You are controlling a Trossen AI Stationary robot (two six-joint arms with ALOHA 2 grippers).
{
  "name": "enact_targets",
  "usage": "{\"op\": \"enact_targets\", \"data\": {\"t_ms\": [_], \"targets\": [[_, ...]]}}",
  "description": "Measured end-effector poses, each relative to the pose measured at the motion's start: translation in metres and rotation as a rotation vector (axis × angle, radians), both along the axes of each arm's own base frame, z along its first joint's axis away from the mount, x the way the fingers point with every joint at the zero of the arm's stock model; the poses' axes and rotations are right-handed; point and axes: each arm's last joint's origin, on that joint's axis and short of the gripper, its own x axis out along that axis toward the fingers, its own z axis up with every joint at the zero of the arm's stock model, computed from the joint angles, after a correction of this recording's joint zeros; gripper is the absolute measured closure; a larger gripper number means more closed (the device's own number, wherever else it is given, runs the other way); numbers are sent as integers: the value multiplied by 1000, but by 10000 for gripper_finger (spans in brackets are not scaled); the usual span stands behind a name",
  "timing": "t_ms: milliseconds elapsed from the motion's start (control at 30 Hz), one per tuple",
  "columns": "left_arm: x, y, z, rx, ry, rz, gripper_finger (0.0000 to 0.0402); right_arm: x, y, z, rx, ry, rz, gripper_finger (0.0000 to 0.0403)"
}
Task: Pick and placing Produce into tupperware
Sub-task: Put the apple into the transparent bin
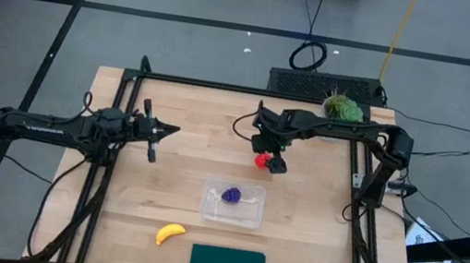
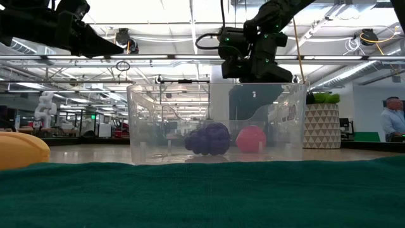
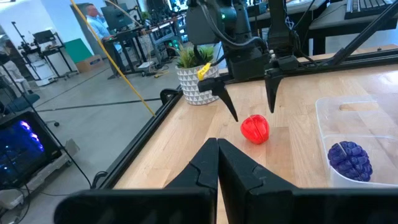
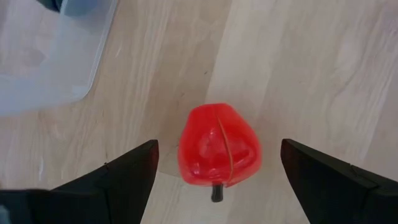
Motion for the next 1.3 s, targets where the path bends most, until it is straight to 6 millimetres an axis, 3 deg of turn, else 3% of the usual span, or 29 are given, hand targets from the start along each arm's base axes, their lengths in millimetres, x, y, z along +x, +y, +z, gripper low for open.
{"op": "enact_targets", "data": {"t_ms": [1300], "targets": [[0,0,0,1,0,0,394,-3,1,-38,8,-52,-13,73]]}}
